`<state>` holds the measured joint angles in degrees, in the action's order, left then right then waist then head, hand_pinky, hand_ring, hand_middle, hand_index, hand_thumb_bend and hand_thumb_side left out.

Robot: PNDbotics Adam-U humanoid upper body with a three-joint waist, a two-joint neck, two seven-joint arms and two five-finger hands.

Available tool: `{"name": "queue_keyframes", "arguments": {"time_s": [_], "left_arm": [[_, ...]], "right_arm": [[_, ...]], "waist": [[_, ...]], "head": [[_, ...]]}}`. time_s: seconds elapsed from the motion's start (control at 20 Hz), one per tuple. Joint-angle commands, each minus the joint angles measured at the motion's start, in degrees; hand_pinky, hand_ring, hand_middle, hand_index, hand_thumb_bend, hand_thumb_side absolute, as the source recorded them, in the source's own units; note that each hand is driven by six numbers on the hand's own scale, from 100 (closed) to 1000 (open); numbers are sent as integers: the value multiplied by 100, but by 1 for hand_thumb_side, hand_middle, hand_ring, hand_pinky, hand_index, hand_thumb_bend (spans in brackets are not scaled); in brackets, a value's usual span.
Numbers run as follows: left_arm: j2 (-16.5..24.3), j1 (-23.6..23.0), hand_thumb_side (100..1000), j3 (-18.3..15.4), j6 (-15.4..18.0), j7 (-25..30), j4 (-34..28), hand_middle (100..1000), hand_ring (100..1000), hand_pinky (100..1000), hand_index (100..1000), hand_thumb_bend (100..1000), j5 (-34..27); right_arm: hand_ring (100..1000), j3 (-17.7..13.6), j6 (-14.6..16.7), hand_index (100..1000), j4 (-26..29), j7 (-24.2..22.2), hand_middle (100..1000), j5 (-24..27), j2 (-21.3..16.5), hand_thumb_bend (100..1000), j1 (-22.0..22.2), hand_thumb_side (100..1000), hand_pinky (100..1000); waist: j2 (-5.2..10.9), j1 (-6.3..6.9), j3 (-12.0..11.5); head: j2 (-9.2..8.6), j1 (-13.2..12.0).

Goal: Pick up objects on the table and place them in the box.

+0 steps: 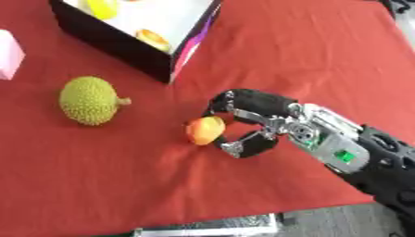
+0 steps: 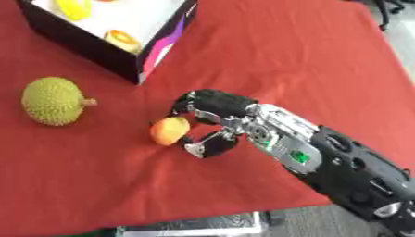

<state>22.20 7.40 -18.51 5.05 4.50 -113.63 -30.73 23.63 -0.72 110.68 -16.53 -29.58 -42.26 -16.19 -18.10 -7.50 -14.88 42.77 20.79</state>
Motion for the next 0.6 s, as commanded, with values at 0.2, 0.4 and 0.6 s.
{"name": "queue_keyframes", "arguments": {"time_s": [0.2,0.4,0.6], "left_arm": [[131,1,660,-17,15,26,-96,804,886,812,835,100,21],[137,-10,658,-60,41,-48,-96,805,887,814,836,100,0],[147,-39,659,-98,58,-120,-96,807,888,815,836,100,-6]], "right_arm": [[797,-249,-27,694,384,197,582,309,-244,100,-6,127,920],[783,-452,255,679,391,566,569,454,-407,100,-71,100,901],[771,-662,486,672,391,909,562,527,-743,100,-140,100,879]], "waist": [[155,66,34],[183,68,38],[232,65,20]], "head": [[-5,-21],[-2,-29],[7,3]]}}
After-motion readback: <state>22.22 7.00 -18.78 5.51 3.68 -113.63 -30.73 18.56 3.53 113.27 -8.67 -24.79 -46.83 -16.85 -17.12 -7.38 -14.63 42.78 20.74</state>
